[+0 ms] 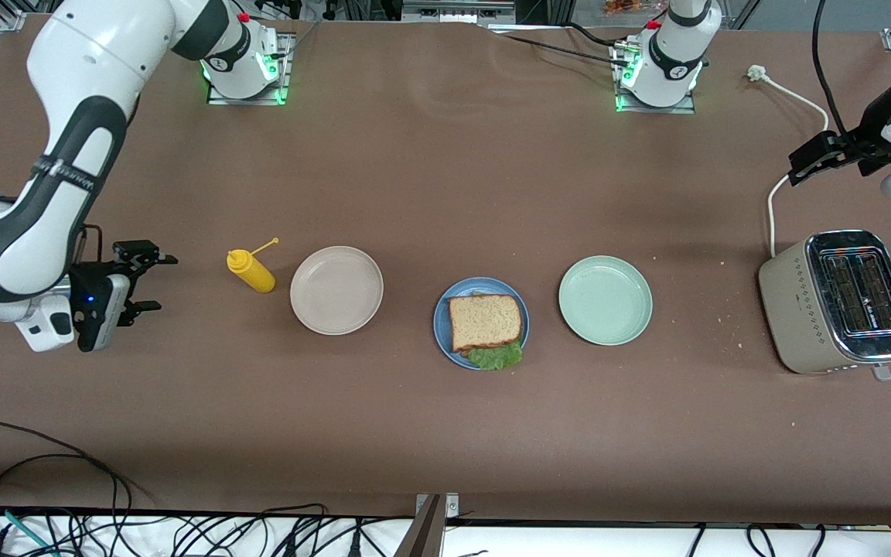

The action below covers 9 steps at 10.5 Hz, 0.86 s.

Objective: Make sandwich in blue plate with both arms

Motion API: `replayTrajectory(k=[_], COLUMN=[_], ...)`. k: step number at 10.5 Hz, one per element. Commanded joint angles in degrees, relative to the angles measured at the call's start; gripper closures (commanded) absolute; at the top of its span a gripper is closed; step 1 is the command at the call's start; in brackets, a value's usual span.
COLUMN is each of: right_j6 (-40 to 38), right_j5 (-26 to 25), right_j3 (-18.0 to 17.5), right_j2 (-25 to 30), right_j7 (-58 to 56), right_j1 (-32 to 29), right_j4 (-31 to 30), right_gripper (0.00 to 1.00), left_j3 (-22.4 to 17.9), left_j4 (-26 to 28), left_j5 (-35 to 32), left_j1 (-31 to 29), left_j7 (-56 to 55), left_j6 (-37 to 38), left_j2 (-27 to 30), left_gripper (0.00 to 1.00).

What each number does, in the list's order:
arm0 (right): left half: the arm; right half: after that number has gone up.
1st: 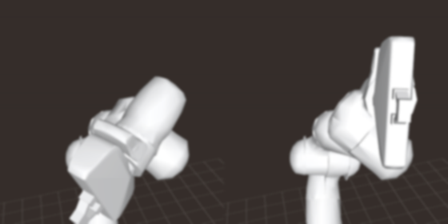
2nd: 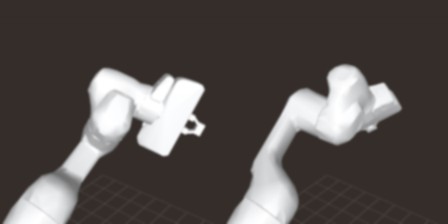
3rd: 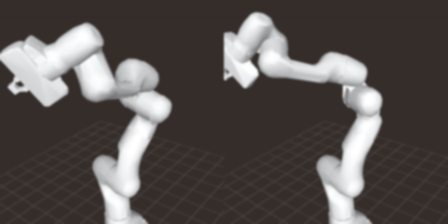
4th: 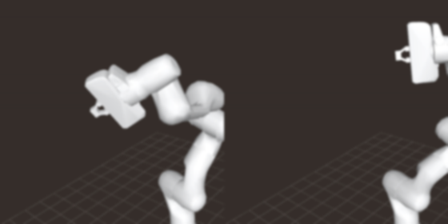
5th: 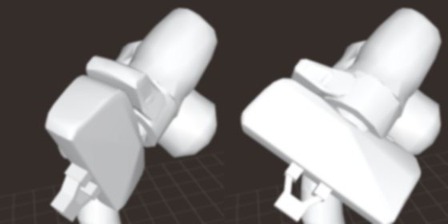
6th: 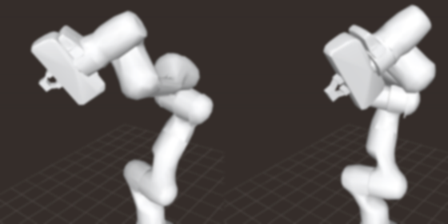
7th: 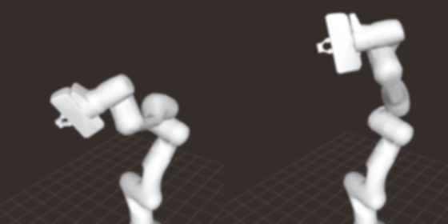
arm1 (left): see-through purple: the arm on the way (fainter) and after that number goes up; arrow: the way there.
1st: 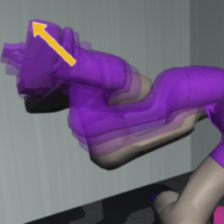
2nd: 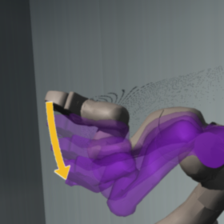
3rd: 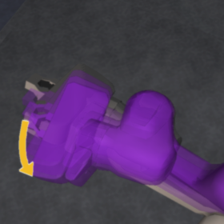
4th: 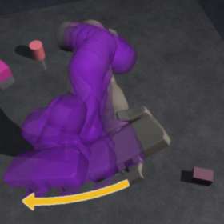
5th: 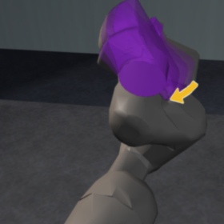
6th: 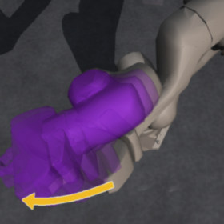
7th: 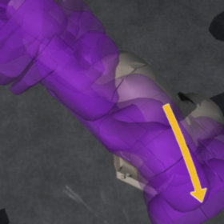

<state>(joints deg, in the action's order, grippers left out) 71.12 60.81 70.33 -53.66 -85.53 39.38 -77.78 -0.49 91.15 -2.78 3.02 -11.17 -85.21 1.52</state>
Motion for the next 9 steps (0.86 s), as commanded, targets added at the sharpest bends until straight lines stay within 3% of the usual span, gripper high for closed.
replayTrajectory(k=[1, 3, 9], right_j6=[0.25, 0.25, -1.32], right_j5=[-0.25, -0.43, -3.5], right_j3=[0.16, 0.34, 1.83], right_j2=[-1.18, -1.18, -0.75], right_j7=[-0.33, 0.28, 20.12], right_j1=[-1.32, -1.32, -0.53], right_j4=[-0.61, -0.61, 1.13], right_gripper=[0.0, 0.0, 0.0], left_j3=[0.75, 0.58, 0.49], left_j4=[-1.41, -2.12, -2.73], left_j5=[0.93, 0.58, 0.23], left_j1=[-0.3, -0.12, -0.38], left_j7=[-1.39, -1.22, -0.95], left_j6=[1.18, 1.18, 1.18], left_j2=[-0.55, -0.64, -0.64], left_gripper=[0.0, 0.0, 0.0])
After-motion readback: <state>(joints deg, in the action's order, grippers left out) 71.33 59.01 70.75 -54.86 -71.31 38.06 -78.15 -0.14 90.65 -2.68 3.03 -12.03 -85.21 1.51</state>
